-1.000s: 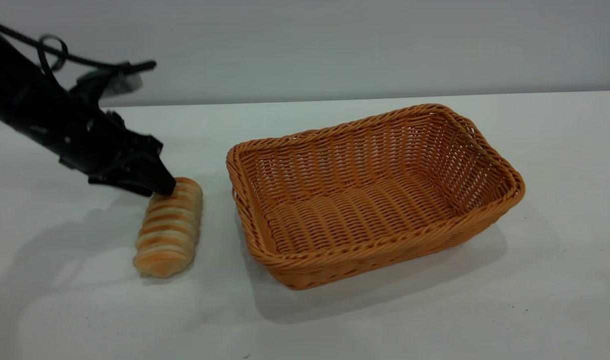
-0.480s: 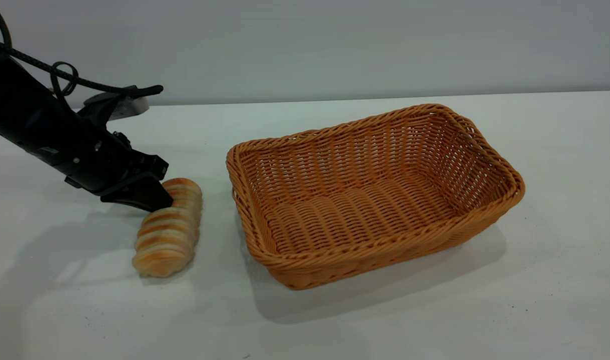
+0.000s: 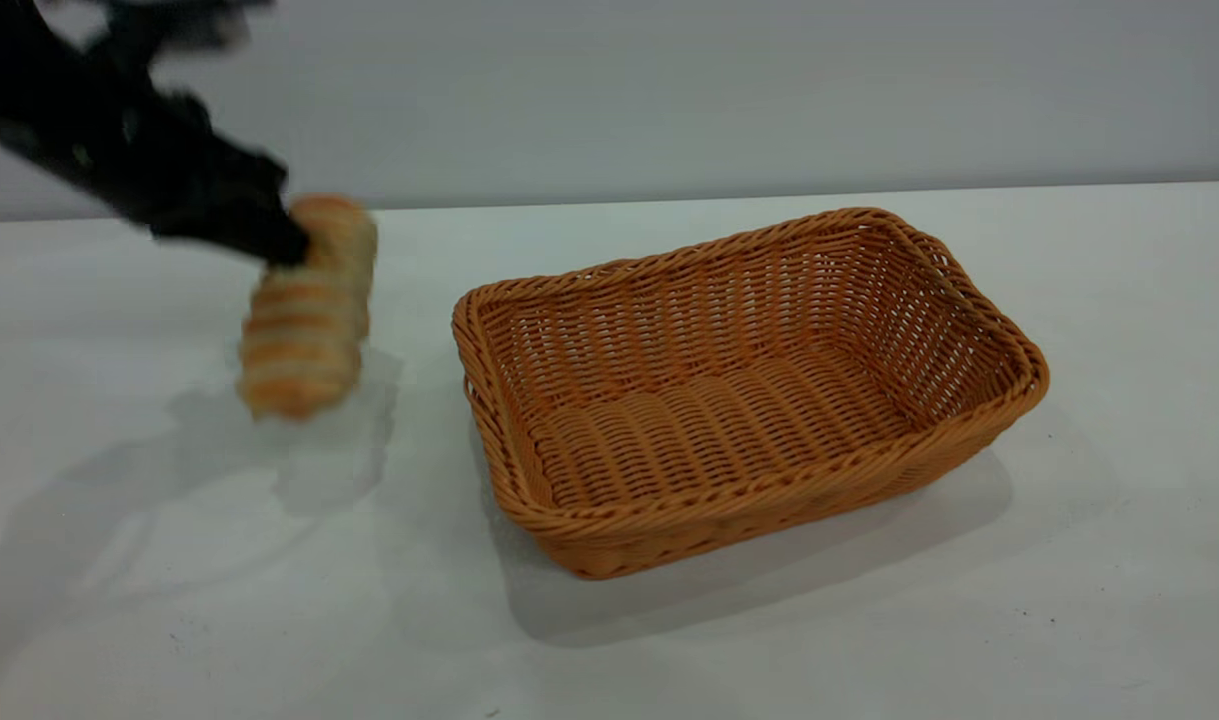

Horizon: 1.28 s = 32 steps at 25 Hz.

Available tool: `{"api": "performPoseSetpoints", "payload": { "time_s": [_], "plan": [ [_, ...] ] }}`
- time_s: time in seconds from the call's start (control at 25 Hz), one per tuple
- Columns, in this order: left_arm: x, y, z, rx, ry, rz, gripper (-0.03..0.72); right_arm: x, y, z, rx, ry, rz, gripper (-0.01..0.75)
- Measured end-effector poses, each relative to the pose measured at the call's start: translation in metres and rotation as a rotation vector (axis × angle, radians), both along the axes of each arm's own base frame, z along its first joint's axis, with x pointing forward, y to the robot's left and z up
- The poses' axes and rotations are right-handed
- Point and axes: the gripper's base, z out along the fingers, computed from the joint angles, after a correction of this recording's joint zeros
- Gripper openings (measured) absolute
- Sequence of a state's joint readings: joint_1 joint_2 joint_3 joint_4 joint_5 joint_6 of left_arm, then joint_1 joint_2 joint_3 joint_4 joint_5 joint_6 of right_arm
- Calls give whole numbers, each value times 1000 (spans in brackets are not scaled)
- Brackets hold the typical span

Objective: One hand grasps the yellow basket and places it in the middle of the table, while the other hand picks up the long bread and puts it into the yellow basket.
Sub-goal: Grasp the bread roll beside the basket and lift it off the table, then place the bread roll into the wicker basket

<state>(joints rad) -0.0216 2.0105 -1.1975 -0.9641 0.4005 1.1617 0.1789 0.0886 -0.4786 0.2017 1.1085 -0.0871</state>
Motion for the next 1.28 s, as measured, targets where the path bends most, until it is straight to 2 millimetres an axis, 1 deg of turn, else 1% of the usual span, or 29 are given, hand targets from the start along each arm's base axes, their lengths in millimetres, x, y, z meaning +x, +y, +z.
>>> {"api": "performPoseSetpoints", "payload": {
  "time_s": [0.12, 0.24, 0.36, 0.44, 0.56, 0.64, 0.72, 0.8, 0.96, 1.12, 1.28],
  "plan": [
    [0, -6, 28, -44, -26, -72, 18, 0, 0, 0, 0, 0, 0, 332],
    [2, -22, 48, -86, -31, -178, 18, 0, 0, 0, 0, 0, 0, 332],
    [3, -49, 64, -97, -42, -290, 18, 0, 0, 0, 0, 1, 0, 332],
    [4, -69, 75, -69, -58, -353, 18, 0, 0, 0, 0, 1, 0, 332],
    [8, -99, 85, -21, -55, -415, 17, 0, 0, 0, 0, 1, 0, 332],
    [14, -118, 80, 10, -23, -444, 17, 0, 0, 0, 0, 1, 0, 332],
    [21, -133, 73, 43, 18, -466, 17, 0, 0, 0, 0, 1, 0, 332],
    [27, -148, 60, 68, 66, -495, 17, 0, 0, 0, 0, 1, 0, 332],
    [33, -181, 44, 110, 108, -543, 17, 0, 0, 0, 0, 1, 0, 332],
    [33, -210, 37, 143, 104, -580, 17, 0, 0, 0, 0, 1, 0, 332],
    [33, -229, 32, 164, 112, -605, 17, 0, 0, 0, 0, 1, 0, 332]
  ]
}}
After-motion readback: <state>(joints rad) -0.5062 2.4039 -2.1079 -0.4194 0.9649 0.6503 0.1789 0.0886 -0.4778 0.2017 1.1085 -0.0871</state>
